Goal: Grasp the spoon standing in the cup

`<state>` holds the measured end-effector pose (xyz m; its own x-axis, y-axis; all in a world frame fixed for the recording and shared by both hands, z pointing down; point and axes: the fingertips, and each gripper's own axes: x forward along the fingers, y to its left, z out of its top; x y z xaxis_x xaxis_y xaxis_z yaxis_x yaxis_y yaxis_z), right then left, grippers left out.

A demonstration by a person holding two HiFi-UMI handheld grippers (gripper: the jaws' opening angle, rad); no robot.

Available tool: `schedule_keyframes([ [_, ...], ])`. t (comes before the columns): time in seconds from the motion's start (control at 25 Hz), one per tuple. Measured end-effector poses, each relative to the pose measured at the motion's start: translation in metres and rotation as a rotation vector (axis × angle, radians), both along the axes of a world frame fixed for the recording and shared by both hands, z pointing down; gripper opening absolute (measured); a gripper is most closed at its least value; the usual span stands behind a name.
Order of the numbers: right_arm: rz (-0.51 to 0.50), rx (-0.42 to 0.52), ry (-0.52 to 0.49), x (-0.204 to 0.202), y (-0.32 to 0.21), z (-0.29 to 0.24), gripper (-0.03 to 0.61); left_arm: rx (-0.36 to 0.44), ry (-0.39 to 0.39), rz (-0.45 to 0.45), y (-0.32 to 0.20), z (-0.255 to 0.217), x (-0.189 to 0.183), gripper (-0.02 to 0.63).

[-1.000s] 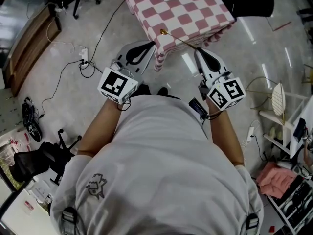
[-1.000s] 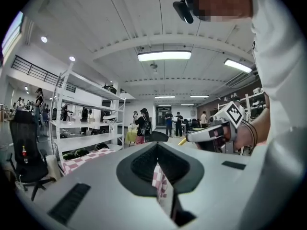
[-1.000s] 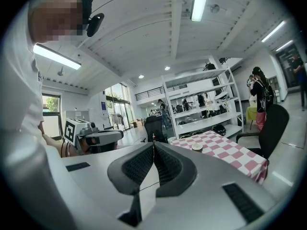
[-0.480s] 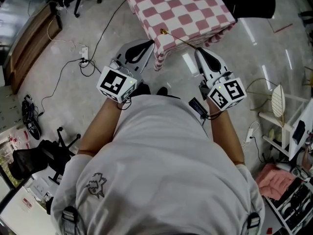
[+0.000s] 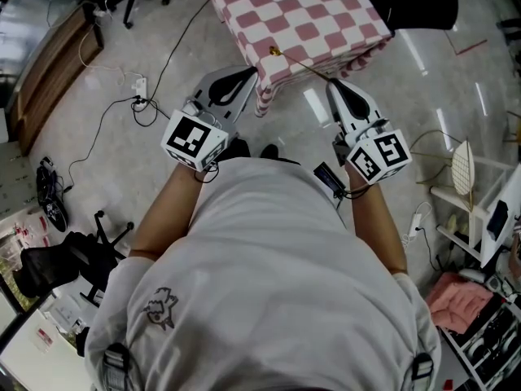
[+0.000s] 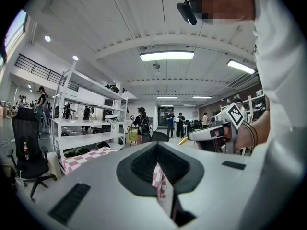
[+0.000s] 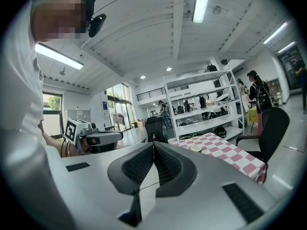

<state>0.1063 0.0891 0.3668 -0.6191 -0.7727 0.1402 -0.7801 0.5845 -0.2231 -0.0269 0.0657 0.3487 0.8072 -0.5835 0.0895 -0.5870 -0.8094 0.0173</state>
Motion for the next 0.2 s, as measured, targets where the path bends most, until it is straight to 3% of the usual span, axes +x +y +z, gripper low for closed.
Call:
schedule_keyframes([
  [0.2, 0.008, -0.007, 0.000, 0.0053, 0.0039, 0.0035, 0.032, -0.006, 0.002, -0.001, 0.0033, 0.0010, 0.0028, 0.014],
])
